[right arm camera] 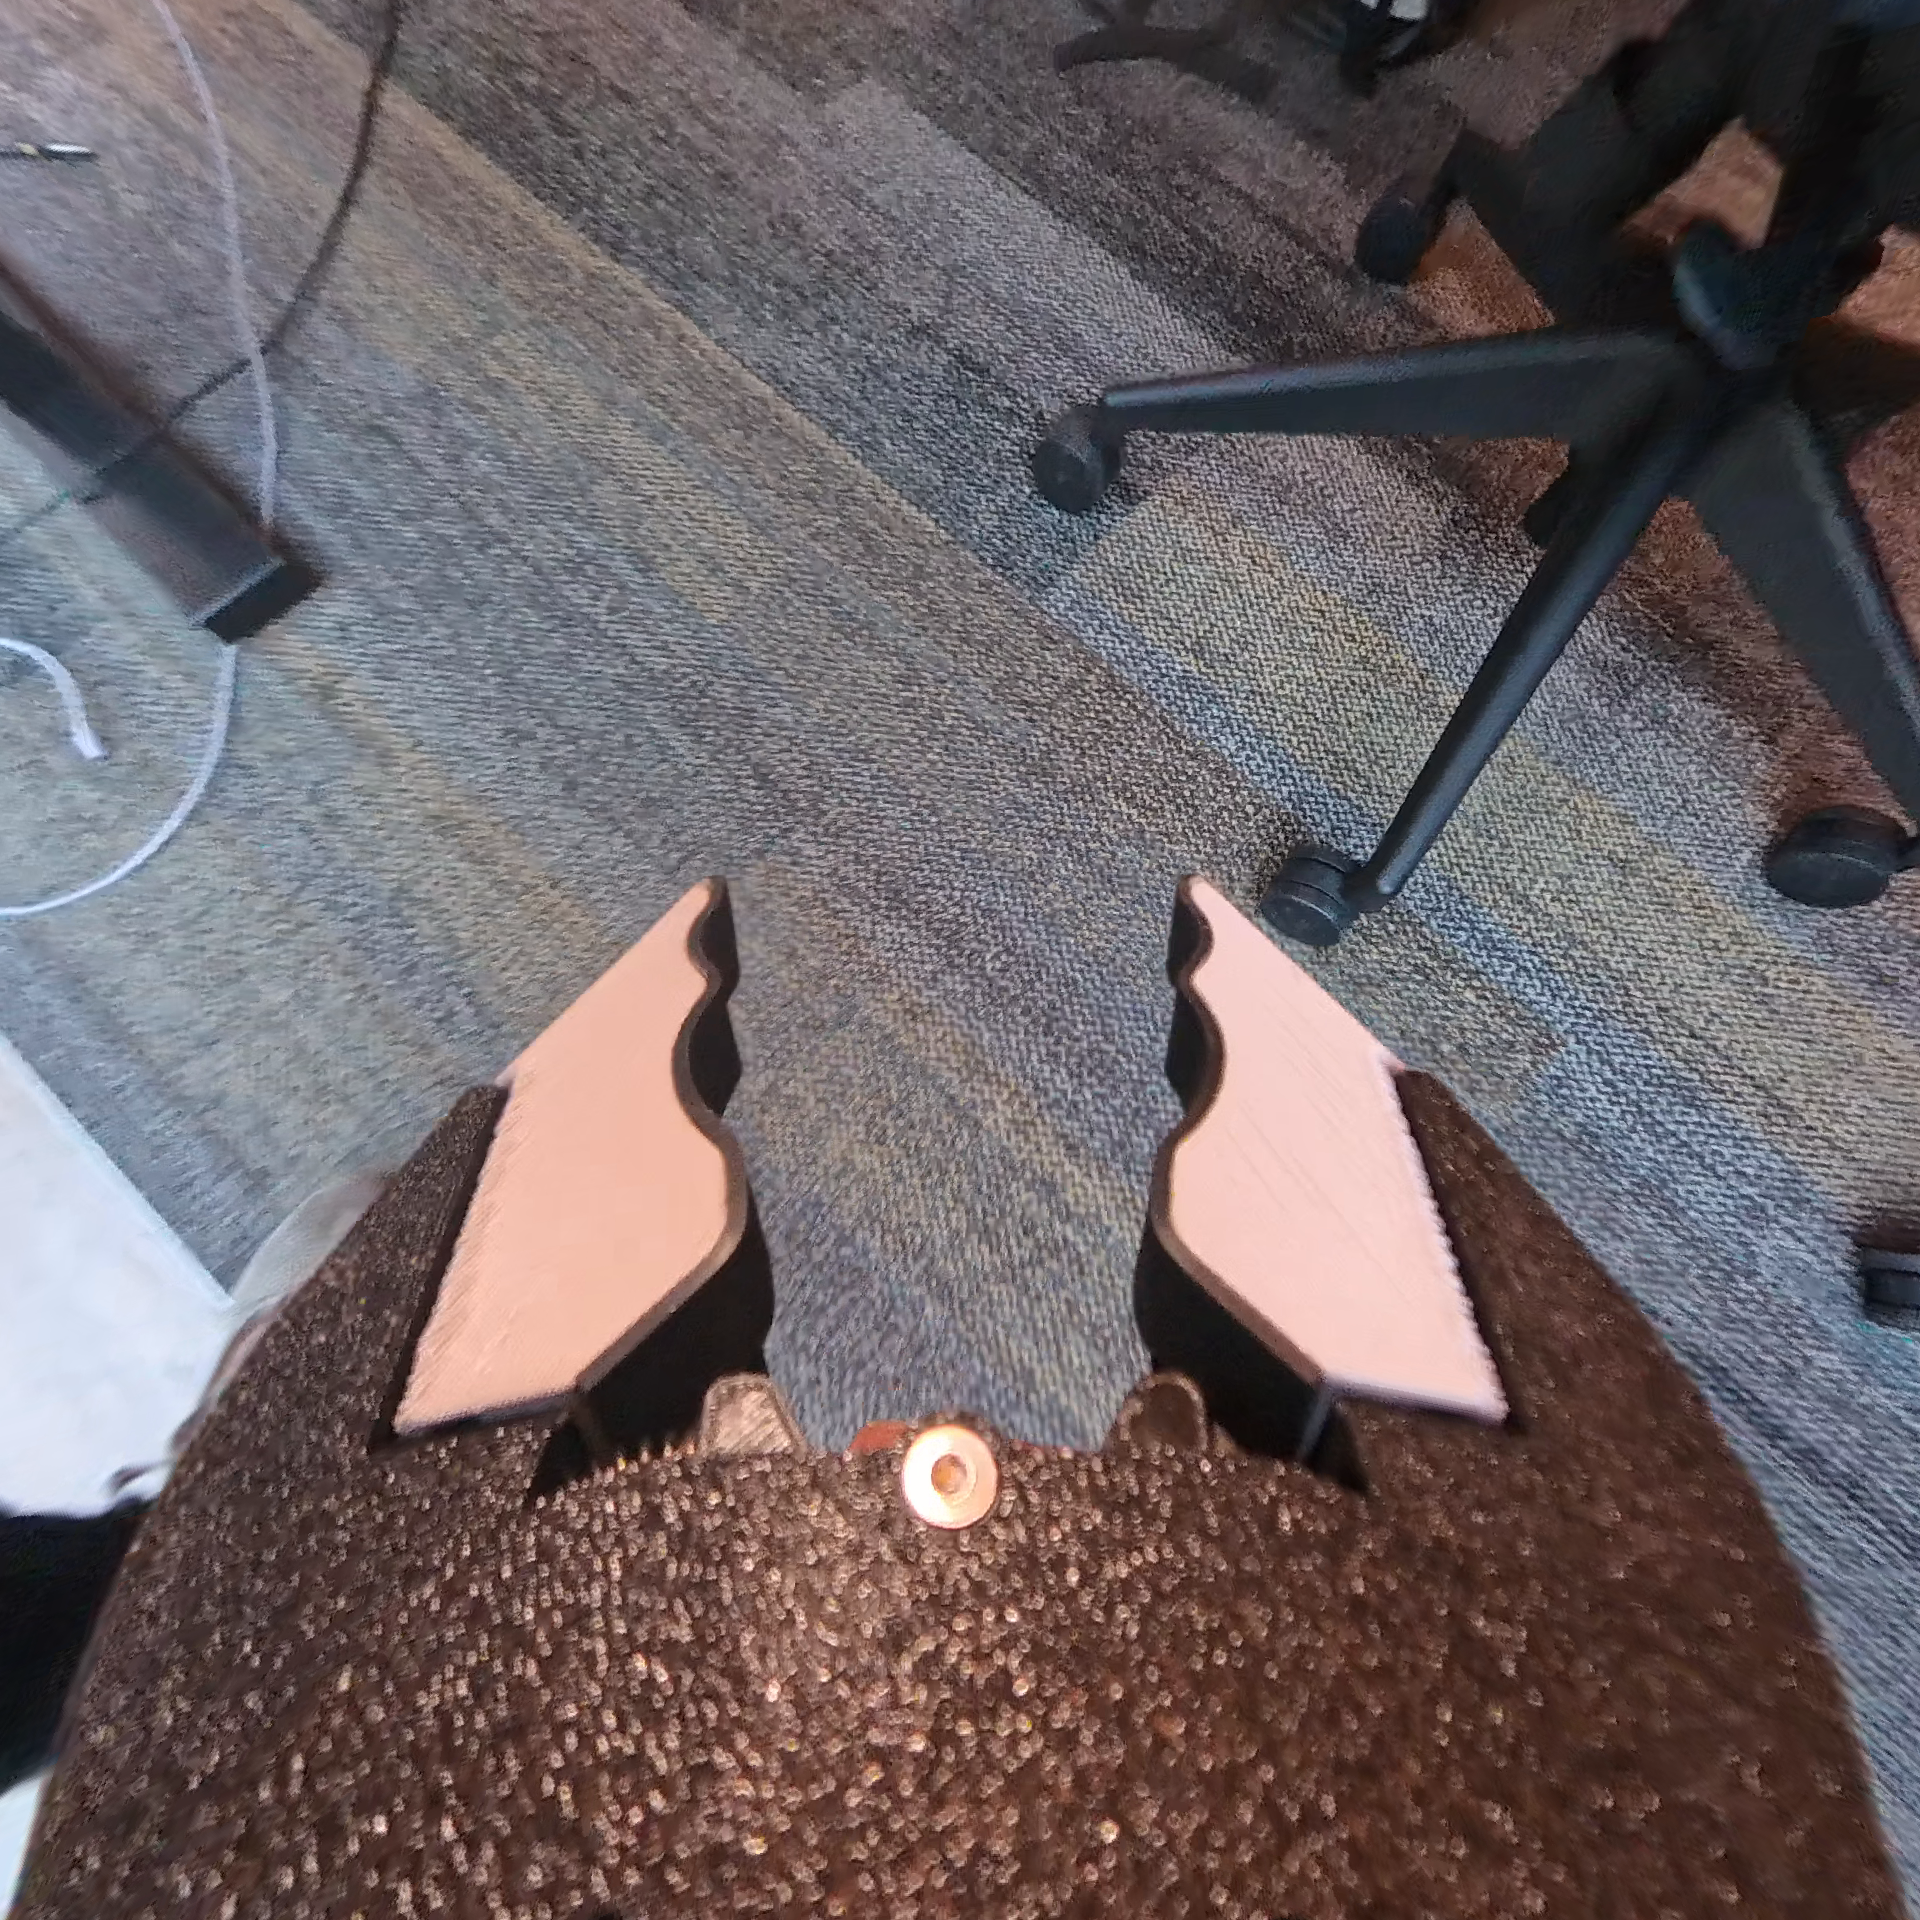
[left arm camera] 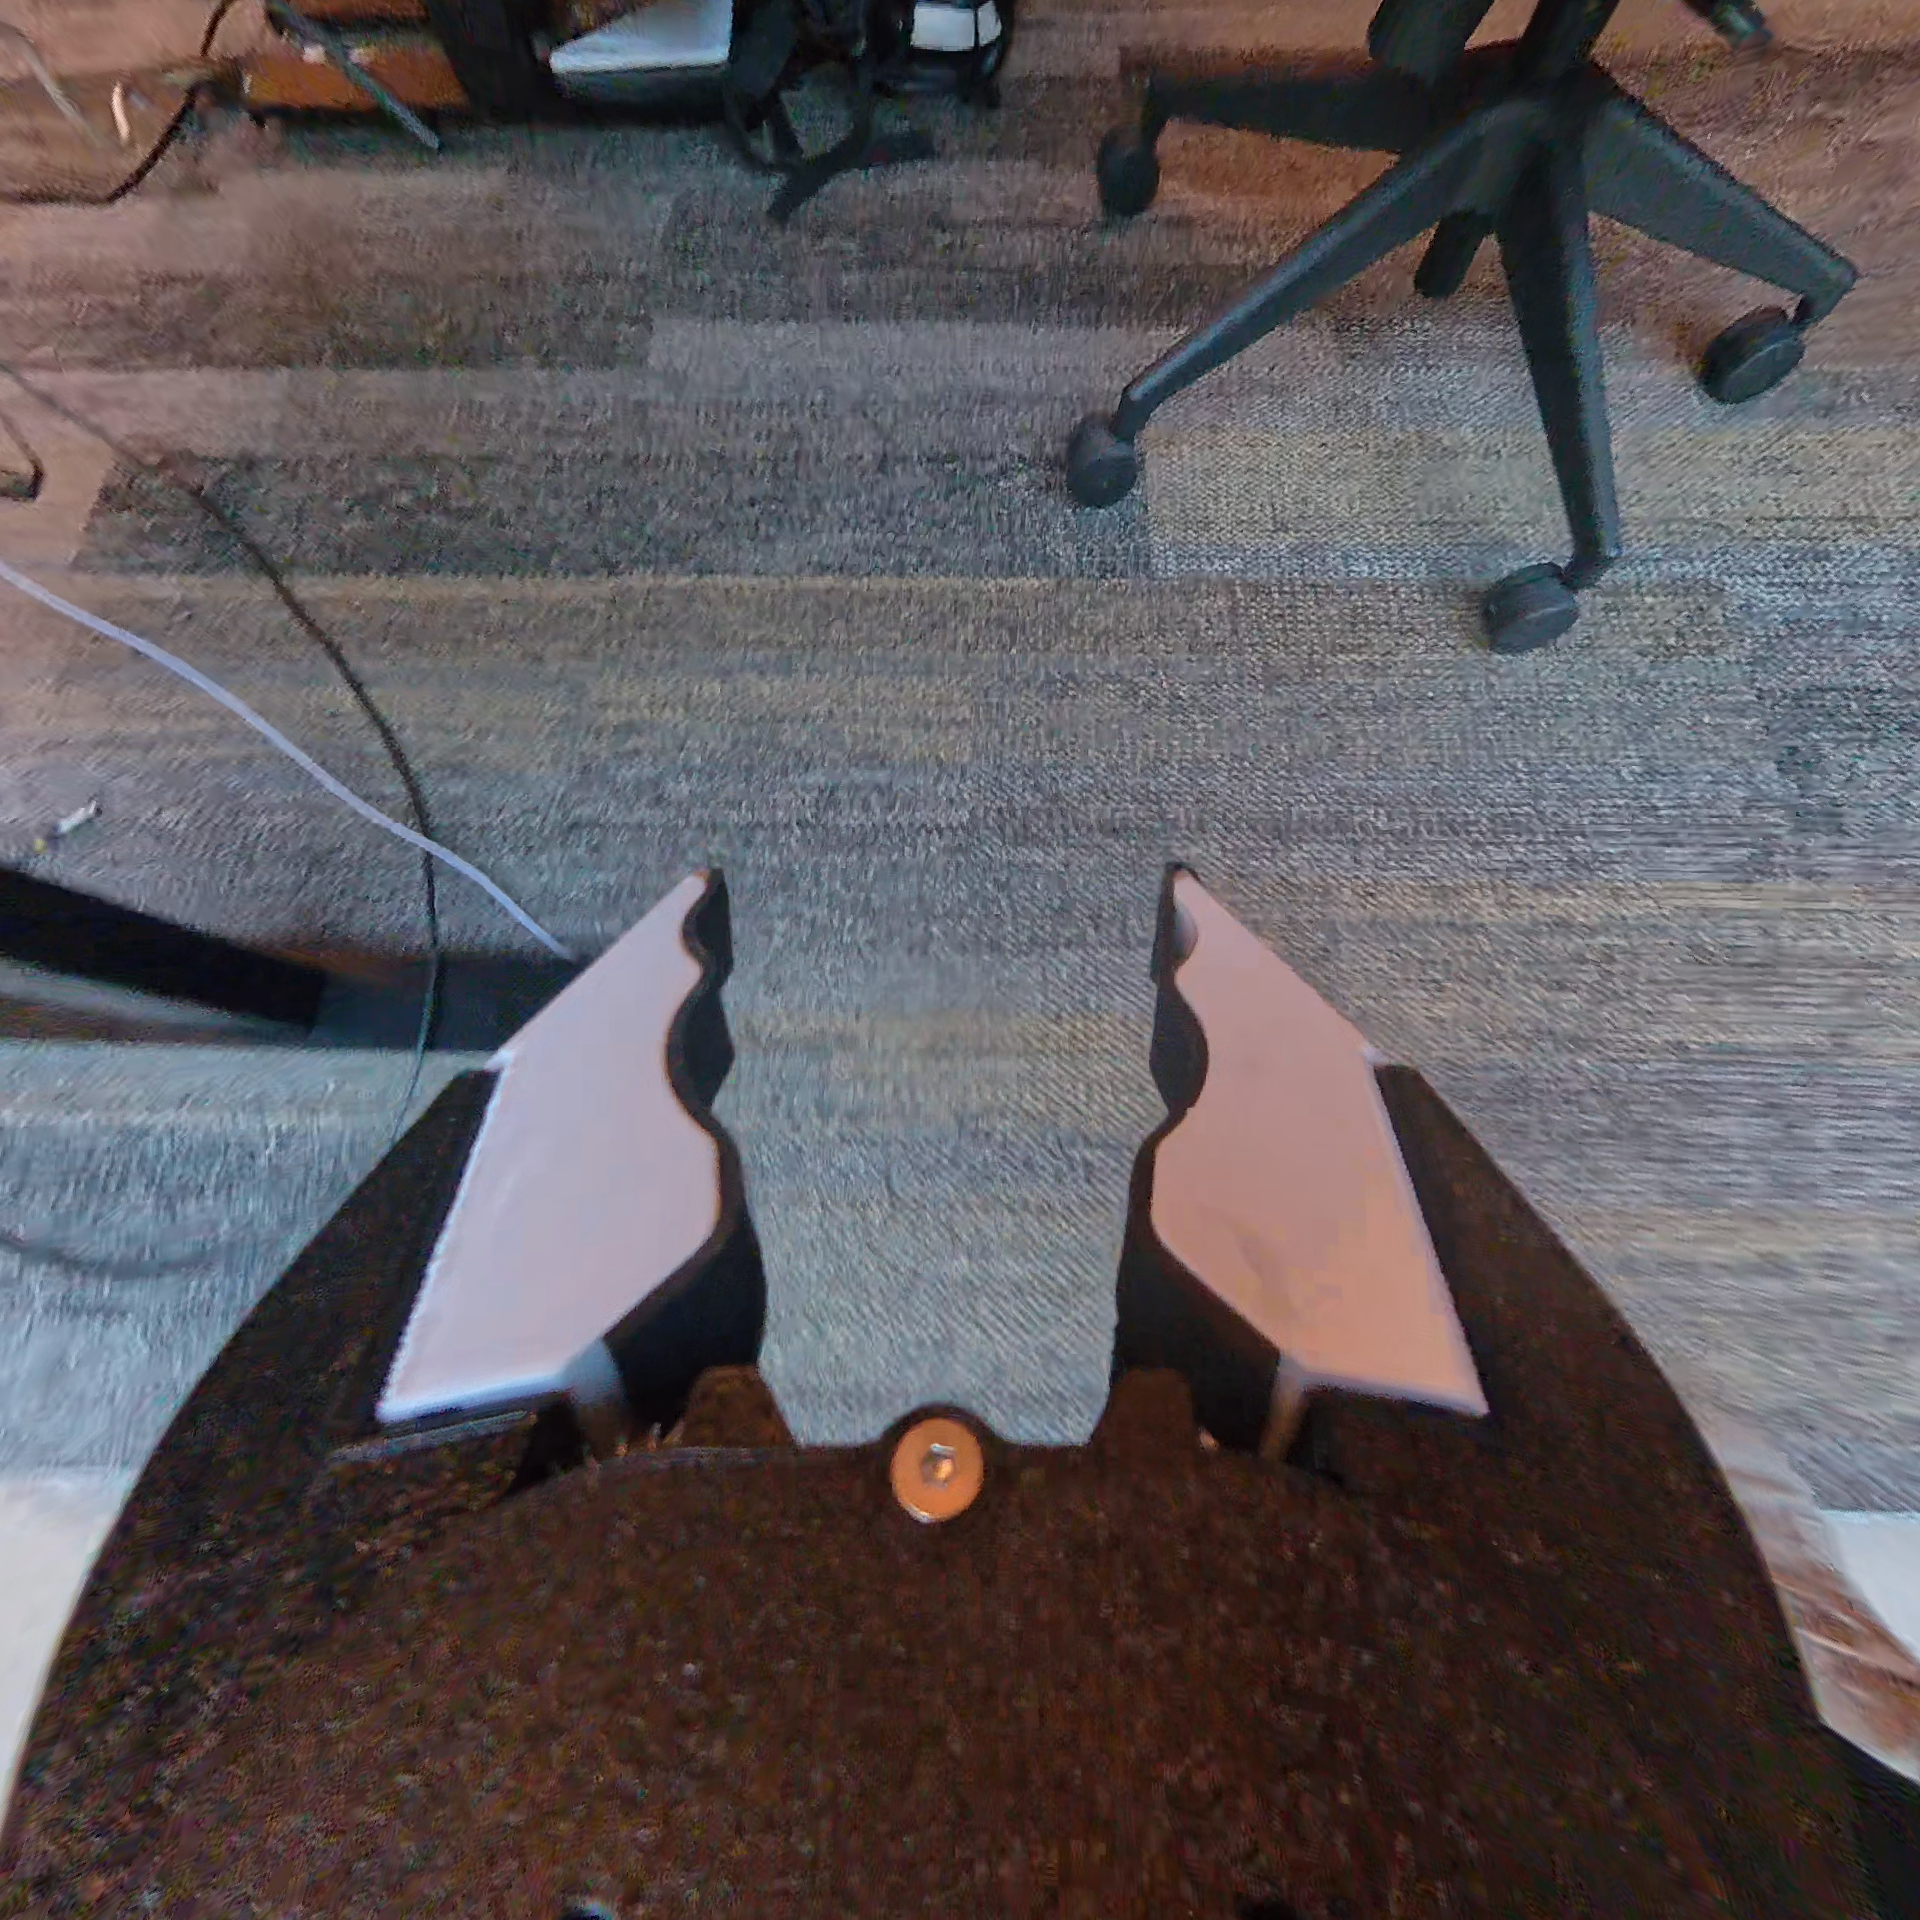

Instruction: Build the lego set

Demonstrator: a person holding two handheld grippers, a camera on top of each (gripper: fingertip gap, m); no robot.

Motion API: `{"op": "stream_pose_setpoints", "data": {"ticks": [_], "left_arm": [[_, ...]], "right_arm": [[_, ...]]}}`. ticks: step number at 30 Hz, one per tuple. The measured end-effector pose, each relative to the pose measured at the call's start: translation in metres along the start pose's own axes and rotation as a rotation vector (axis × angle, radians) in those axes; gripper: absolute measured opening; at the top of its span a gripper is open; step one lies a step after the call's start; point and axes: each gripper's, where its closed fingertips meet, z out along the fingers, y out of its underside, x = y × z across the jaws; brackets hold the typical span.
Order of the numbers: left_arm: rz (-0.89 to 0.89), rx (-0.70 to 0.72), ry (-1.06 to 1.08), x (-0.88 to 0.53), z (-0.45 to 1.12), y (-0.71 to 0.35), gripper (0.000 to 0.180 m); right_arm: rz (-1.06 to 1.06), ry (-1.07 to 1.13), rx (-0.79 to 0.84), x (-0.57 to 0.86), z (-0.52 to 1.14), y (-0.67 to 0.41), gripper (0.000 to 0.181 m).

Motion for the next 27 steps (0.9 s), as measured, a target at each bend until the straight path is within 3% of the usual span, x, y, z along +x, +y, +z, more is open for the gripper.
{"op": "stream_pose_setpoints", "data": {"ticks": [6, 10, 13, 19, 27], "left_arm": [[-0.221, -0.114, -0.040, 0.024, -0.112, -0.065, 0.080], [-0.343, -0.103, -0.109, 0.018, -0.160, -0.163, 0.075], [-0.368, -0.031, -0.109, 0.006, -0.189, -0.245, 0.074], [-0.252, 0.111, -0.060, -0.026, -0.242, -0.374, 0.076], [-0.214, 0.192, -0.126, -0.071, -0.315, -0.411, 0.076]], "right_arm": [[-0.046, -0.080, -0.090, -0.054, -0.093, -0.112, 0.081], [-0.022, -0.091, -0.245, -0.094, -0.134, -0.200, 0.084], [-0.008, -0.103, -0.198, -0.118, -0.167, -0.288, 0.084], [-0.065, -0.101, -0.072, -0.142, -0.231, -0.422, 0.084], [-0.148, -0.068, 0.016, -0.142, -0.273, -0.483, 0.084]]}}
